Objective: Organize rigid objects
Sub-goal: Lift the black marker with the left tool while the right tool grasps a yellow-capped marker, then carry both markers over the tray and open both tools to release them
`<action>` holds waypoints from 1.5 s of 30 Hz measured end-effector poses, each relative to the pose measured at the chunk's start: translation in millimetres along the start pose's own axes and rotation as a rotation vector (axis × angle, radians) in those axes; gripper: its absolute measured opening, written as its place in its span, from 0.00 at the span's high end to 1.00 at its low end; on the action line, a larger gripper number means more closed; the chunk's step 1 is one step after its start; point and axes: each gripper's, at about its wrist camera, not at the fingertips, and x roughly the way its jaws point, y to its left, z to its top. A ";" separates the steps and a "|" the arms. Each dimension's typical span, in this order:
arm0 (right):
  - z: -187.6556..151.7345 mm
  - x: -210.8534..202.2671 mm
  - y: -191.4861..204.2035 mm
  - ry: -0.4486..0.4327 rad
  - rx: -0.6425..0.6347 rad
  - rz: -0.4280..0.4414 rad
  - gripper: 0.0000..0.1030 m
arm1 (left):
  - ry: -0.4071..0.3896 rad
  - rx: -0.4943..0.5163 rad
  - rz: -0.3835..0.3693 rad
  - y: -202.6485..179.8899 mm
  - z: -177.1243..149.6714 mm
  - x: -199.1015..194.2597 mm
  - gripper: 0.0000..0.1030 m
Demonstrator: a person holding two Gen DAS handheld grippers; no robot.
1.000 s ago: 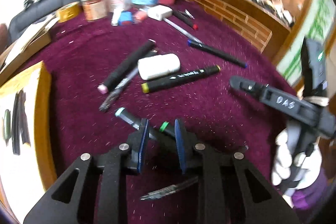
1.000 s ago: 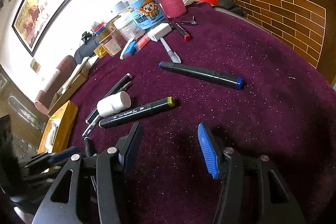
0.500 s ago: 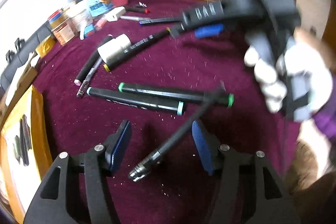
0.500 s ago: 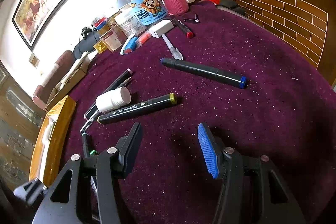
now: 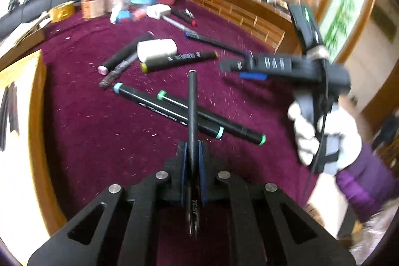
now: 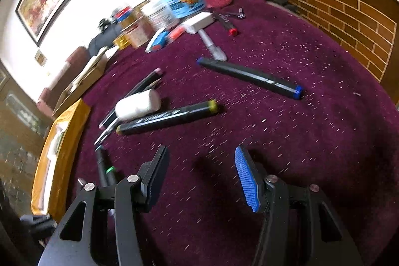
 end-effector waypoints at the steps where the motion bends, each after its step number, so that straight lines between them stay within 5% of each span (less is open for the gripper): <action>1: -2.0 -1.9 6.1 0.008 -0.011 0.019 0.52 | -0.020 -0.020 -0.009 4.1 -1.0 -7.8 0.94; 6: -10.9 2.2 60.4 0.074 -0.167 0.059 0.52 | -0.113 -0.130 -0.036 30.4 -5.2 -45.1 0.94; 14: 13.8 44.3 111.5 0.009 -0.490 -0.240 0.52 | -0.169 -0.217 0.038 72.9 -25.4 -74.9 0.94; 19: 32.5 87.9 107.3 0.157 -0.600 -0.249 0.52 | -0.184 -0.267 0.067 95.2 -39.0 -86.2 0.94; 23: 40.3 89.2 99.7 0.243 -0.515 -0.156 0.69 | -0.200 -0.306 0.080 111.4 -41.6 -88.1 0.94; 26: 30.8 84.0 105.3 0.261 -0.523 -0.164 0.77 | -0.202 -0.331 0.080 119.5 -42.8 -86.6 0.94; 31: 22.6 87.7 120.0 0.199 -0.555 -0.229 0.79 | -0.192 -0.364 0.079 131.2 -48.0 -85.8 0.94; 36: 30.2 81.3 110.0 0.187 -0.431 -0.173 0.88 | -0.197 -0.432 0.093 147.2 -56.7 -100.0 0.94; 45: 43.9 8.9 130.8 0.099 -0.230 0.118 0.87 | -0.179 -0.516 0.192 210.1 -43.6 -117.4 0.94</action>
